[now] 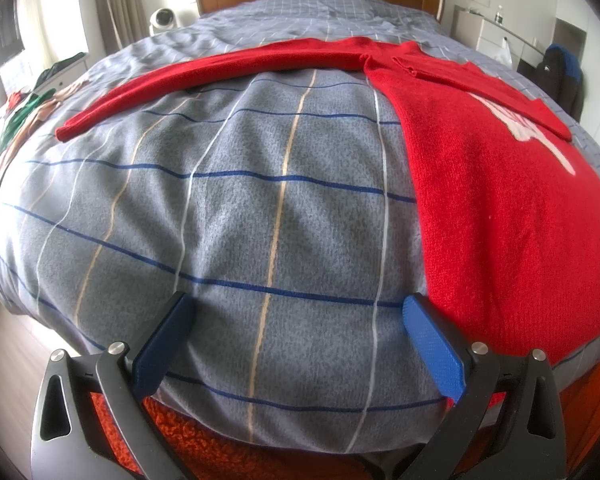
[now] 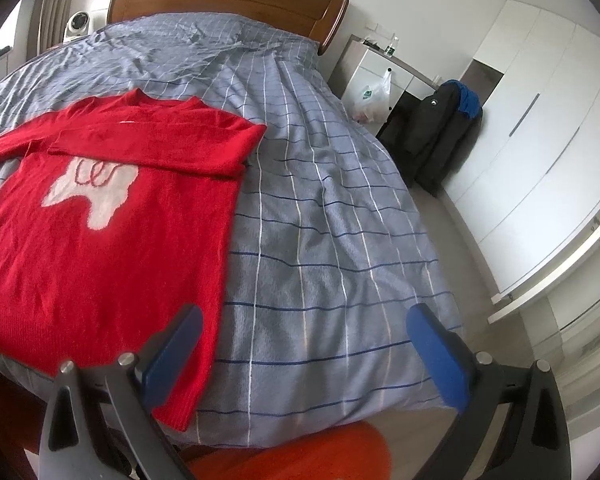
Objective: Fold small clothes
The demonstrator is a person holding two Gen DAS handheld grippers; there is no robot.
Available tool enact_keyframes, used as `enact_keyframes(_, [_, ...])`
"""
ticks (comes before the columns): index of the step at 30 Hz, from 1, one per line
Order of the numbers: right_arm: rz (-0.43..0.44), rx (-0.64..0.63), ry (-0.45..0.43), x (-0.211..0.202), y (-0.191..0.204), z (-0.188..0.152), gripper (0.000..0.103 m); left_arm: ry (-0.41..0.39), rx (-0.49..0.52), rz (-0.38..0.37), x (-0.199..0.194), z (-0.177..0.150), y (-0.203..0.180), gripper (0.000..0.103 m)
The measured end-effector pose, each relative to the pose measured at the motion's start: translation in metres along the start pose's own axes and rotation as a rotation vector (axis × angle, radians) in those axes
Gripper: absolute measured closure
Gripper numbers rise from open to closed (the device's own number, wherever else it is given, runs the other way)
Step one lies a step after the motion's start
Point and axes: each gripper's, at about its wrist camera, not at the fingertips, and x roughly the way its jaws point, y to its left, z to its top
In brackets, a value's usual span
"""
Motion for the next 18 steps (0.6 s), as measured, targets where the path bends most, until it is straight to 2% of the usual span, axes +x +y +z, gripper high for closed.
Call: enact_keyframes(18, [0.017, -0.004, 0.013, 0.0011, 0.0047, -0.0020, 0.002, 0.000, 0.000, 0.002, -0.0005, 0.0001, 0.0002, 0.000])
